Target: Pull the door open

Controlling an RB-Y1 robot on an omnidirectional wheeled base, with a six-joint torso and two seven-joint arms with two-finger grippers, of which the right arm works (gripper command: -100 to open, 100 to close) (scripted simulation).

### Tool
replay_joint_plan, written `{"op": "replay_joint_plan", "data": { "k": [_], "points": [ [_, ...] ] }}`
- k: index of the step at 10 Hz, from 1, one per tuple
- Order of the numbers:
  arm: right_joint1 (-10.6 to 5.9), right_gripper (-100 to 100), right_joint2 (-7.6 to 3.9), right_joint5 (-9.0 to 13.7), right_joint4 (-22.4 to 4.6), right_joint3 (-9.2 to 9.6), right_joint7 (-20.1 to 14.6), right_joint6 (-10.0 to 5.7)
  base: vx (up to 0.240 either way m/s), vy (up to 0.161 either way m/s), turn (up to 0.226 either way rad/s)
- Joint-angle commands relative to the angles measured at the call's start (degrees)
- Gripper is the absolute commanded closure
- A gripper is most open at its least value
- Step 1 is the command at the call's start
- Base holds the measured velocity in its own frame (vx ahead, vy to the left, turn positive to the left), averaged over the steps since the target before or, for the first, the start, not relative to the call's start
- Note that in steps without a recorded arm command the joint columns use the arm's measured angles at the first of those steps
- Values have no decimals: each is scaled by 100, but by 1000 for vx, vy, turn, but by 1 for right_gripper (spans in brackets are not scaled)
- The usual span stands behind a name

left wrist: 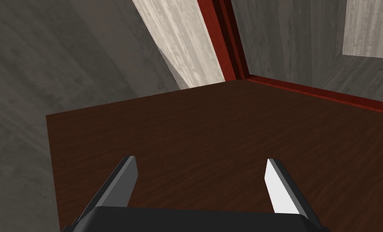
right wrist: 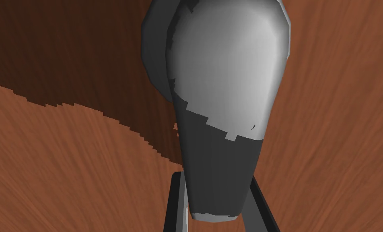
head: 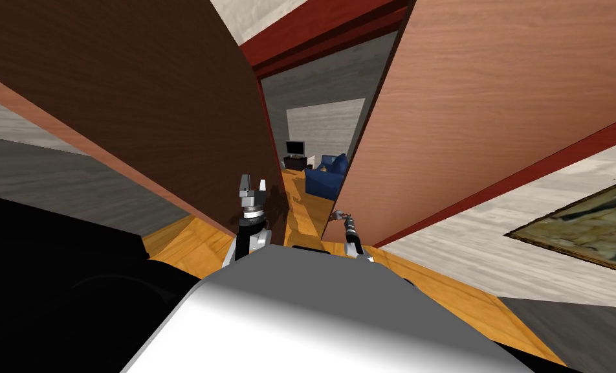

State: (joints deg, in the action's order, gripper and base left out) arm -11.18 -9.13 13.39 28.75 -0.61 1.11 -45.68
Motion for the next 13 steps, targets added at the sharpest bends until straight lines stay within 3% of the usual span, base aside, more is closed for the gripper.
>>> {"op": "replay_joint_plan", "data": {
  "k": [1, 5, 7, 9, 13],
  "points": [
    [78, 100, -121, -45, 81, 30, -159, 15, -23, -24, 112],
    [40, 100, -133, -204, 181, 140, -415, -210, -12, -27, 142],
    [33, 100, -125, -223, 196, 150, -441, -241, 89, 50, 111],
    [117, 100, -257, -189, 209, 97, -490, -256, -16, -5, 34],
    [195, 100, -388, -200, 175, 142, -651, -363, -154, -7, 128]
  ]
}}
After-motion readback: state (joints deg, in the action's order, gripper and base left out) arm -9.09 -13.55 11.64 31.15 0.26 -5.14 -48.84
